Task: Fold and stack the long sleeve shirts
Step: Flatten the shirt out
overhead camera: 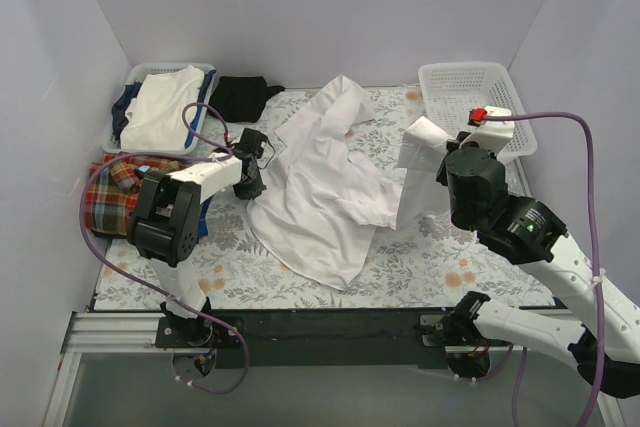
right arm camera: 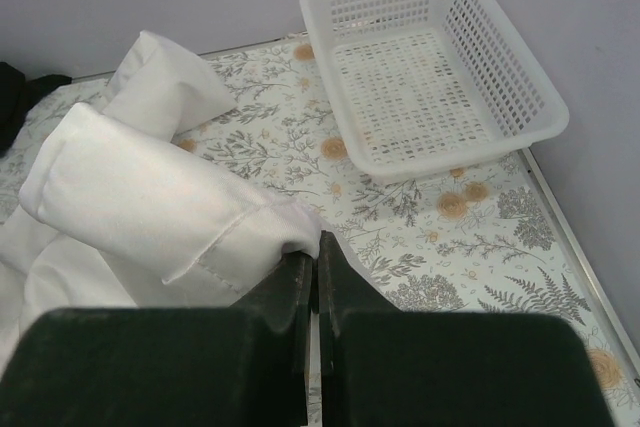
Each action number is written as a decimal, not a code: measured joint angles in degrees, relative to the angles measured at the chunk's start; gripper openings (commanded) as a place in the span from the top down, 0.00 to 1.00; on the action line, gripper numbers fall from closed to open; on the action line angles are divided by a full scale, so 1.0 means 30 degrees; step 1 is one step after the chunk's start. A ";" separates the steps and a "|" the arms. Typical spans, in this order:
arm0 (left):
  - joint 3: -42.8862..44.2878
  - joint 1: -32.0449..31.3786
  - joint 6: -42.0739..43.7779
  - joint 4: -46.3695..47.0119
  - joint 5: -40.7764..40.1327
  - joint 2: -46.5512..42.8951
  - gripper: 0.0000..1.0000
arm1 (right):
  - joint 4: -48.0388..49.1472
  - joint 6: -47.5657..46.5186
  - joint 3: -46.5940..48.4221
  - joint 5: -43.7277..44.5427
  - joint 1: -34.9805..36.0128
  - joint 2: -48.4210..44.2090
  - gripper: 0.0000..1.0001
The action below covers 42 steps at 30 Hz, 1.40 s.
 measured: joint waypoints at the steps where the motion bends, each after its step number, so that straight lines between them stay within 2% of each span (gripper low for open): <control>1: 0.0007 0.0000 -0.0073 0.0095 0.0029 0.0029 1.00 | 0.0029 0.0044 -0.0044 0.0000 0.0000 -0.0058 0.99; 6: 0.0357 0.0000 0.0219 -0.0058 -0.0029 0.0262 1.00 | 0.0080 0.0189 -0.0189 -0.0007 0.0000 -0.0299 0.99; 9: 0.1727 0.0000 0.0605 -0.0597 -0.0364 0.0954 1.00 | 0.0087 0.0204 -0.0204 -0.0029 0.0007 -0.0350 0.99; 12: 0.4182 0.0058 0.1231 -0.1056 -0.0867 0.1902 1.00 | 0.0066 0.0255 -0.0357 -0.0138 0.0000 -0.0386 0.99; 18: 1.1803 0.1064 0.2288 -0.1596 -0.1333 0.4677 1.00 | -0.0328 0.0437 -0.0503 -0.0590 0.0000 0.0175 0.99; 19: 1.3260 0.1370 0.2404 -0.1727 -0.1370 0.5319 0.95 | -0.0401 0.0525 -0.0525 -0.0678 0.0000 0.0335 0.99; 20: 1.4724 0.1690 0.2535 -0.1734 -0.1370 0.5974 0.57 | -0.0510 0.0627 -0.0561 -0.0780 0.0007 0.0510 0.99; 21: 1.6232 0.2011 0.2696 -0.1945 -0.1348 0.6681 0.34 | -0.0641 0.0685 -0.0612 -0.0889 0.0000 0.0656 0.99; 23: 1.9504 0.2572 0.3082 -0.2295 -0.1209 0.8357 0.16 | -0.0780 0.0750 -0.0736 -0.1107 0.0000 0.0911 0.99; 26: 2.1821 0.3147 0.3271 -0.2506 -0.0954 0.9661 0.08 | -0.0962 0.0787 -0.0780 -0.1428 0.0007 0.1362 0.99; 29: 2.0291 0.3373 0.3366 -0.2215 -0.0437 0.9041 0.06 | -0.1064 0.0852 -0.0772 -0.1661 0.0007 0.1712 0.99; 32: 1.6313 0.3242 0.3410 -0.2135 0.0182 0.6994 0.07 | -0.1071 0.1035 -0.0772 -0.1690 0.0000 0.2106 0.99; 37: 0.9355 0.3031 0.3177 -0.1894 0.1705 0.2113 0.10 | -0.1071 0.1326 -0.0772 -0.1719 0.0007 0.3096 0.99; 42: 0.5311 0.2980 0.2710 -0.2076 0.2783 -0.3395 0.12 | -0.1042 0.1559 -0.0772 -0.1719 0.0000 0.4204 0.99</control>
